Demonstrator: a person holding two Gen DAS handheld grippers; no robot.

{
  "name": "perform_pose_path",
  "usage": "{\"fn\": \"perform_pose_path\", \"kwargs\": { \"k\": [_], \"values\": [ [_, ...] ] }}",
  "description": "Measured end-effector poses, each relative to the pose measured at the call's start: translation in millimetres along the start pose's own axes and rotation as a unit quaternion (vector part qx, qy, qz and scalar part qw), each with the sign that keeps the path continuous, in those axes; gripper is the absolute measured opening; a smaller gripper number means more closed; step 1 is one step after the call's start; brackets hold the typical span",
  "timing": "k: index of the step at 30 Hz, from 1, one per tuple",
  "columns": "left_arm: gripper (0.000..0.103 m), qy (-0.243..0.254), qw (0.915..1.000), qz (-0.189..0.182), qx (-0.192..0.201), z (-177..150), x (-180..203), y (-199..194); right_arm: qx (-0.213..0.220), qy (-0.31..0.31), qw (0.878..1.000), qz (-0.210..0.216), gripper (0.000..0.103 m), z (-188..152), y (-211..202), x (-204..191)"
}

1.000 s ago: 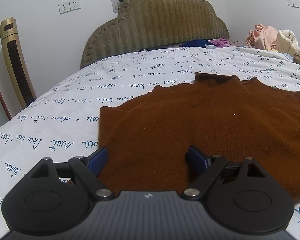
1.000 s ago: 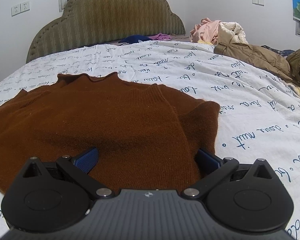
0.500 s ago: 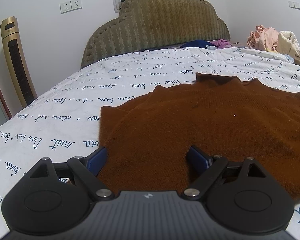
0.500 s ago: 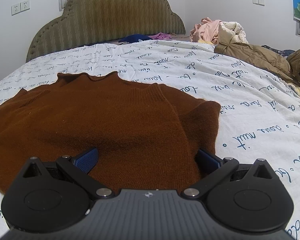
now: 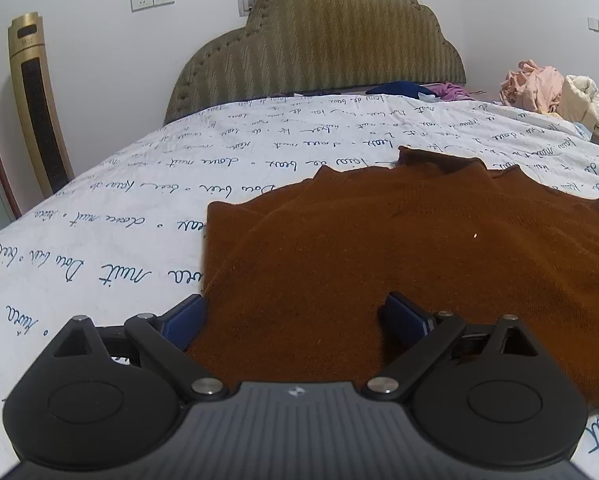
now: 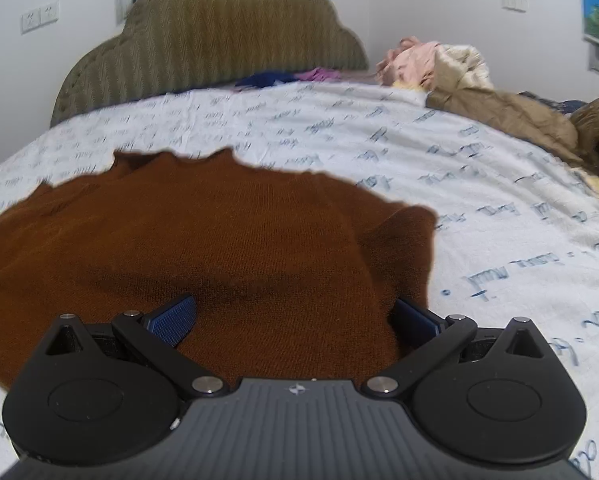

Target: Fold small clothes

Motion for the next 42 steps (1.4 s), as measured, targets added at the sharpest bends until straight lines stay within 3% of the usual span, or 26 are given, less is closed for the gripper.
{"fn": "perform_pose_path", "kwargs": {
  "k": [2, 4, 7, 10, 12, 21, 42],
  "values": [
    [0.098, -0.004, 1.0000, -0.001, -0.002, 0, -1, 0, 0.034, 0.006, 0.999, -0.021, 0.103, 4, -17, -7],
    [0.099, -0.006, 1.0000, -0.001, -0.004, 0, -1, 1, 0.059, -0.020, 0.998, 0.007, 0.103, 8, -33, -25],
    [0.099, -0.011, 0.9999, -0.003, -0.006, 0, -3, 1, 0.058, -0.091, 0.993, 0.048, 0.103, 7, -38, -60],
    [0.100, -0.019, 0.9997, -0.007, -0.010, 0, -5, 2, 0.055, -0.148, 0.987, 0.027, 0.103, -5, -28, -81],
    [0.100, -0.026, 0.9995, -0.010, -0.013, 0, -7, 3, 0.024, -0.168, 0.985, 0.010, 0.103, -15, -13, -86],
    [0.101, -0.057, 0.9976, -0.029, -0.027, -1, -15, 7, -0.014, -0.112, 0.992, 0.055, 0.103, -11, -4, -70],
    [0.101, -0.059, 0.9974, -0.030, -0.027, -2, -15, 7, -0.017, -0.107, 0.992, 0.059, 0.103, -12, -3, -69]
  ]
}}
Point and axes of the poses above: each gripper's, at about its wrist camera, not at the fingertips, and y roughly the way its jaws point, x to its right, z to its top, the point moved 3 cm from there along y, roughly the way its jaws point, and after that the axes turned 1 degree about z, right-handed, at the moved point
